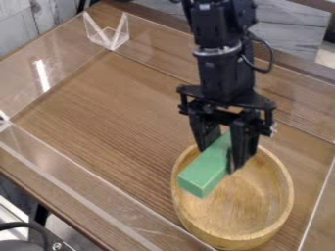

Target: Remove the green block from inside the brown bowl and put it on the table

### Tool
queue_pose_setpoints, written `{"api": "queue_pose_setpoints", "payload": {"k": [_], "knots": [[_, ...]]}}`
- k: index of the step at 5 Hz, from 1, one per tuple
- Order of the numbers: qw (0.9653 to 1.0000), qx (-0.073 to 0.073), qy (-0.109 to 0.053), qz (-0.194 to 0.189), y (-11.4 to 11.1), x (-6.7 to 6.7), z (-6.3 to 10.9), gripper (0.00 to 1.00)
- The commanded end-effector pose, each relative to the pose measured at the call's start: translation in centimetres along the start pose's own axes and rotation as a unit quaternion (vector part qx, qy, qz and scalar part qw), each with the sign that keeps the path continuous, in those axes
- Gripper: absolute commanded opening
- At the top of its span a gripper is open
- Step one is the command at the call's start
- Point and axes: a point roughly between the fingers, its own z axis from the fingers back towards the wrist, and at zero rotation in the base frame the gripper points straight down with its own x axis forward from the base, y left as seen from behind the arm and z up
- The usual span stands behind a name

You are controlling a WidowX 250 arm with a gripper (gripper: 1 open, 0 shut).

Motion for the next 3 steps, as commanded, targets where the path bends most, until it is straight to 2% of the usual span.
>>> {"api": "queue_pose_setpoints", "payload": {"k": [1, 3], "knots": [[0.9989, -0.001, -0.044, -0.013, -0.1, 1.0, 2.3, 0.0], [0.9985, -0.001, -0.054, -0.011, 1.0, 1.4, 3.1, 0.0]]}}
